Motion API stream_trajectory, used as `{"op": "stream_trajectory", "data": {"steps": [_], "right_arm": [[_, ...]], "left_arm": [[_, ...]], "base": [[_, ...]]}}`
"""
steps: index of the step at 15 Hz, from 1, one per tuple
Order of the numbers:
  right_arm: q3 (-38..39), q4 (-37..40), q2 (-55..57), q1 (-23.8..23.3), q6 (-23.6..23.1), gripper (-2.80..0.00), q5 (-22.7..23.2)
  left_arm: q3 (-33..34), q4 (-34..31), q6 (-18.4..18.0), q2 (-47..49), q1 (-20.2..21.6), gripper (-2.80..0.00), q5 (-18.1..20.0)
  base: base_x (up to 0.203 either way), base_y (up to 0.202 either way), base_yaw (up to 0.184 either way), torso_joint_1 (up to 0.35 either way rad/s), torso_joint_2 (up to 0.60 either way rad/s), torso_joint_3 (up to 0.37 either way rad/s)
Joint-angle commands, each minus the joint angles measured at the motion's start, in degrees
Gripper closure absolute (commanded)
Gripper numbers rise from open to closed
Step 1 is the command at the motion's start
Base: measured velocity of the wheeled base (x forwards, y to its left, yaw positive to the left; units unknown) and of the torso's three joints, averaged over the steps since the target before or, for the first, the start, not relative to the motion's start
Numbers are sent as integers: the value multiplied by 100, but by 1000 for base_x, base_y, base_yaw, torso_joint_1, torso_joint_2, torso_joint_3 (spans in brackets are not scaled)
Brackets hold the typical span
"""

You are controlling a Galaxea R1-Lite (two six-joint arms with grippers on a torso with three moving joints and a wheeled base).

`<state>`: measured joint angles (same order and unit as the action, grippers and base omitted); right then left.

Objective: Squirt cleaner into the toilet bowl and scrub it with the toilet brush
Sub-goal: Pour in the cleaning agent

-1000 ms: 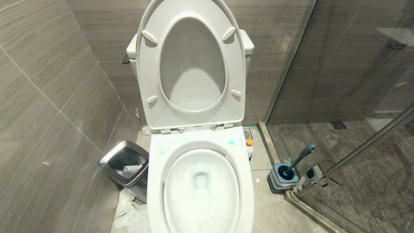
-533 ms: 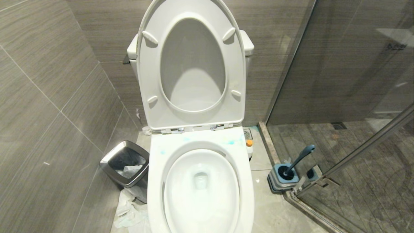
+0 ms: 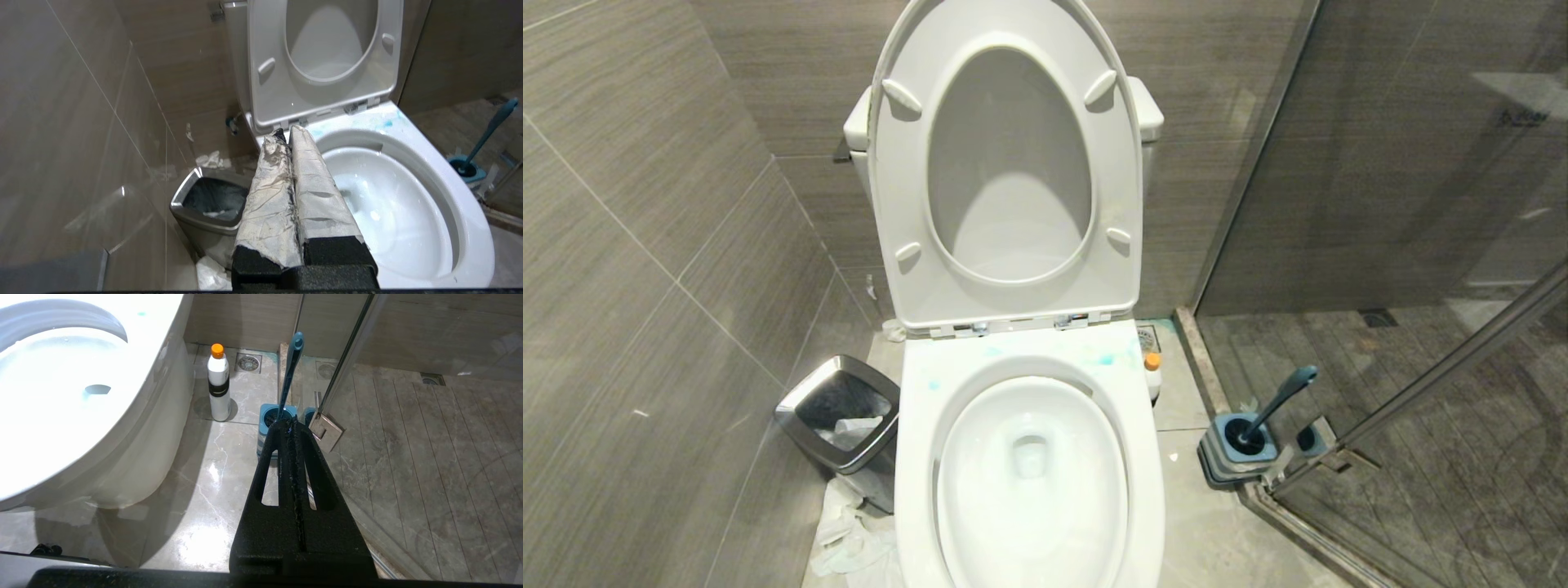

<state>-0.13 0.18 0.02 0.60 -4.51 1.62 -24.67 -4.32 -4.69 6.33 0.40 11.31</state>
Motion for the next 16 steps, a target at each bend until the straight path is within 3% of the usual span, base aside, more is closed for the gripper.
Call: {"op": "stream_trajectory", "data": {"steps": [1, 5, 7, 8, 10, 11, 16], "right_arm": [[-2, -1, 6, 2, -6, 0, 5], [-4, -1, 6, 2, -6, 0, 5], [4, -1, 6, 2, -6, 0, 5], [1, -1, 6, 2, -6, 0, 5], [5, -1, 6, 2, -6, 0, 5], [-4, -1, 6, 2, -6, 0, 5], [4, -1, 6, 2, -6, 0, 5]], "left_arm": [[604, 32, 4, -584, -17, 0, 4], [1638, 386, 36, -631, -22, 0, -3], [2324, 892, -9, -632, -23, 0, -54], [2466, 1178, 2, -633, -23, 0, -331], [2467, 571, 110, -633, -23, 0, -1010], [2467, 394, 227, -633, -23, 0, -1135], [2467, 432, 461, -633, -23, 0, -1149]], "base": [[0, 0, 0, 0, 0, 0], [0, 0, 0, 0, 0, 0], [0, 0, 0, 0, 0, 0], [0, 0, 0, 0, 0, 0], [0, 0, 0, 0, 0, 0], [0, 0, 0, 0, 0, 0], [0, 0, 0, 0, 0, 0]]}}
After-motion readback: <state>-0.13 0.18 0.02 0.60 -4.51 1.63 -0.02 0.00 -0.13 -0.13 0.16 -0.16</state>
